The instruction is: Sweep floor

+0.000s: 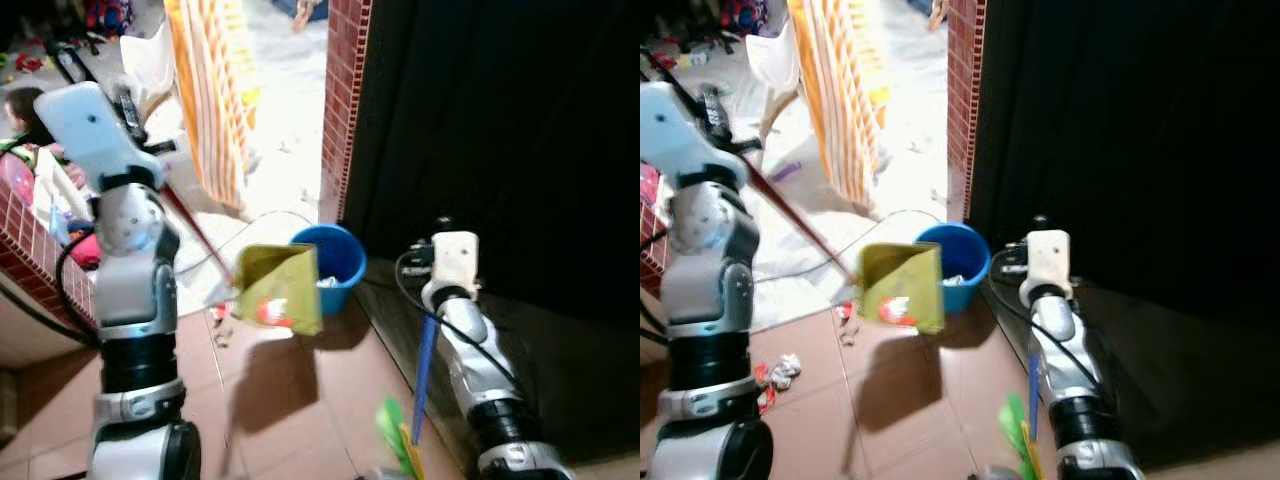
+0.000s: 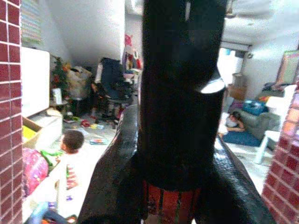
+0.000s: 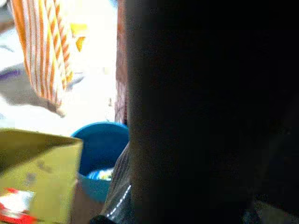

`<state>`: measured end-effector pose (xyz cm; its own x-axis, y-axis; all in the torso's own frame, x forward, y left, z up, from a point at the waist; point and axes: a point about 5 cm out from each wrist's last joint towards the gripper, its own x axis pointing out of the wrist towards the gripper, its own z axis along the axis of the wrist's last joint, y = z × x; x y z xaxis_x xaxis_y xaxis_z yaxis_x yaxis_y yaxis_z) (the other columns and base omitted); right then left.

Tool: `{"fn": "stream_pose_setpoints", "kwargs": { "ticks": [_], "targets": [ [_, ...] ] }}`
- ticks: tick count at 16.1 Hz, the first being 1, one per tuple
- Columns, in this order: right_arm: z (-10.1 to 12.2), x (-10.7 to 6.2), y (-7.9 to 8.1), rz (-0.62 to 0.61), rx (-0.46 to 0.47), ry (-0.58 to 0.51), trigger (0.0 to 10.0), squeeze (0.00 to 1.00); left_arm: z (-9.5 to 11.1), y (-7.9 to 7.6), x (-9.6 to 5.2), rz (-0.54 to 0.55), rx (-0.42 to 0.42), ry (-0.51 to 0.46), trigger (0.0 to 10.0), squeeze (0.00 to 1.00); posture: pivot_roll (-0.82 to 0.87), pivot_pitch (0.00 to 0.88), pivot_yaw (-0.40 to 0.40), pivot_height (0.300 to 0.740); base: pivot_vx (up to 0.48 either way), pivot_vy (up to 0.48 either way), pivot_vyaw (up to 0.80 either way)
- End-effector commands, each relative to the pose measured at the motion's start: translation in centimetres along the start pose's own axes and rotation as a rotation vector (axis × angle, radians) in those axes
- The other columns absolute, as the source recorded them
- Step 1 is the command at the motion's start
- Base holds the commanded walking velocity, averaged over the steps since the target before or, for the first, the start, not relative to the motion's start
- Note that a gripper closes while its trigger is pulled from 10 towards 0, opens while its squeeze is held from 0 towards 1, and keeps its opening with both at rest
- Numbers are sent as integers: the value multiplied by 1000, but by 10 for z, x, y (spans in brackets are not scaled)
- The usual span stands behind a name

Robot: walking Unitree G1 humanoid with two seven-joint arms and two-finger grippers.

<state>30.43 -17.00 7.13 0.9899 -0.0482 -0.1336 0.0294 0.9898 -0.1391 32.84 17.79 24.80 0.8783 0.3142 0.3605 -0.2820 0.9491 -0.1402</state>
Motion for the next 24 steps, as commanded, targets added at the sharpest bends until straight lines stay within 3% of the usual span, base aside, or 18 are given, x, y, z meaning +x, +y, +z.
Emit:
{"fn": "stream_pose_setpoints", "kwargs": {
  "ticks": [1,5,17,24],
  "targets": [
    [15,5,7,30,-13,-64,10000,0,23,7,5,30,-28,-111,10000,0,-14,0,-1,740,442,0,800],
    [15,5,9,35,-6,-64,10000,0,22,7,6,30,-31,-110,10000,0,-17,0,2,740,440,0,645],
    [14,5,12,53,-15,-61,10000,0,12,-3,1,2,-37,-72,10000,0,-22,0,-1,740,446,0,0],
    [12,4,12,52,-18,-55,10000,0,13,-7,-1,-11,-48,-78,10000,0,-21,0,0,740,40,0,0]
  ]
}}
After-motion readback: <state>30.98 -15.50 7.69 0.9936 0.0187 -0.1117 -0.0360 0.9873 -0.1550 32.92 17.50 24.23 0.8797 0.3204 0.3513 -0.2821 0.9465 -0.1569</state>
